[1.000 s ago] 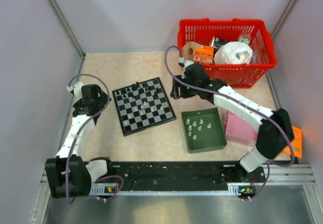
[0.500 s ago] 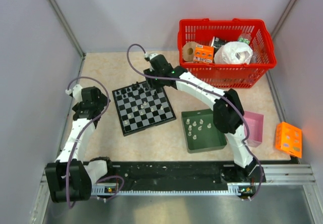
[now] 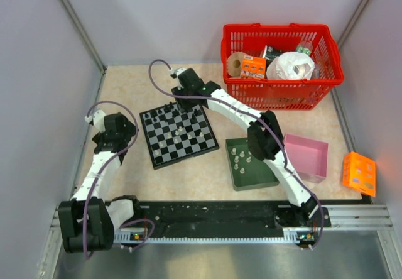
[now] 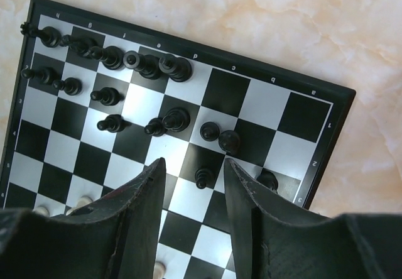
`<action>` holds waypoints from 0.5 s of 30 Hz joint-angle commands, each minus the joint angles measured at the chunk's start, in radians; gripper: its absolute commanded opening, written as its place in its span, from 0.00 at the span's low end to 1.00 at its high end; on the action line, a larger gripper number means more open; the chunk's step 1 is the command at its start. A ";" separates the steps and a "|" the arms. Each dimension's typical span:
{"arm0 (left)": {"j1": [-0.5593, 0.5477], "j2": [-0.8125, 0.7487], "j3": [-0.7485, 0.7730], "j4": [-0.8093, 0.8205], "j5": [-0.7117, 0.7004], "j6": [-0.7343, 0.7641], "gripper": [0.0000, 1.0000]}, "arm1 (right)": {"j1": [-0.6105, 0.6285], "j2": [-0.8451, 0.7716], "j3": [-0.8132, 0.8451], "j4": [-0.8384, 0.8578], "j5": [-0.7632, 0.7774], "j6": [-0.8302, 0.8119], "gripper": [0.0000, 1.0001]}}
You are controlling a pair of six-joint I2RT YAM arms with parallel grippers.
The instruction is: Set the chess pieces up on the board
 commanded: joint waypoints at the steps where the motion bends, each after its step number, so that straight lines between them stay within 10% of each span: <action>1: 0.005 -0.026 -0.012 0.045 -0.003 0.013 0.98 | 0.000 0.021 0.082 0.008 -0.041 -0.029 0.43; 15: 0.003 -0.031 0.000 0.038 0.027 0.000 0.98 | 0.004 0.065 0.137 0.050 -0.141 -0.079 0.39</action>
